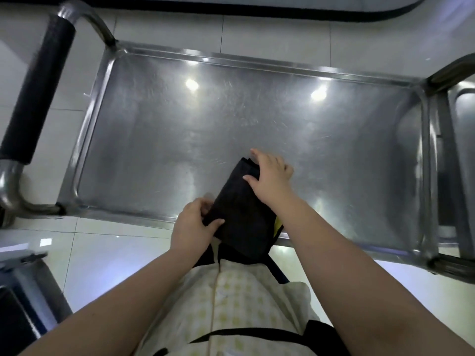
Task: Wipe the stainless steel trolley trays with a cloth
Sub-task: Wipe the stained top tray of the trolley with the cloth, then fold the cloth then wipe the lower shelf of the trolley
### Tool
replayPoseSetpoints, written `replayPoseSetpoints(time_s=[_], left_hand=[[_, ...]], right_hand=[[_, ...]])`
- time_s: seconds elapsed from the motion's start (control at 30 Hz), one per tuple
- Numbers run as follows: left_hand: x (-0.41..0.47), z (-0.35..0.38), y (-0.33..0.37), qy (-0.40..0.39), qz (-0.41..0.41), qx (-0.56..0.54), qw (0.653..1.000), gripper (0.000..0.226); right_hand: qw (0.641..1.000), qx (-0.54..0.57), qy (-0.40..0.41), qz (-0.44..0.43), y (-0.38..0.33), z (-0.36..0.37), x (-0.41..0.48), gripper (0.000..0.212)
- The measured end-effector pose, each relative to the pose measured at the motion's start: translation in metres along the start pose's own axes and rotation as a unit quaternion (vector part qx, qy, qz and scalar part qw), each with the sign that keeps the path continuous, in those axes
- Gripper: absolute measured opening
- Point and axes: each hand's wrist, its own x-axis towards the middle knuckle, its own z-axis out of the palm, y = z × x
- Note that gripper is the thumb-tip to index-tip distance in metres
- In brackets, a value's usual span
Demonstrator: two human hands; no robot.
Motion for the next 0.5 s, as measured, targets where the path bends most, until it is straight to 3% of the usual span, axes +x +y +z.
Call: replayPoseSetpoints(time_s=[0.1,0.2,0.33,0.5], left_hand=[[0.006,-0.008,0.001,-0.041,-0.017,0.049,0.998,0.024],[0.017,-0.02,0.004,-0.075,0.011,0.08,0.994,0.022],[0.028,-0.053,0.012,-0.027,0.084,0.031,0.996,0.018],[0.019,-0.117,0.026,0.036,0.201,-0.026,0.978,0.014]], right_hand=[[0.999,-0.017,-0.046,0.017,-0.007,-0.009,0.003,0.047],[0.999,0.039,-0.006,0.025,-0.011,-0.023,-0.006,0.036],[0.975,0.205,0.072,0.048,-0.021,-0.051,-0.042,0.026],[0.954,0.243,0.163,0.069,-0.056,-0.072,-0.112,0.029]])
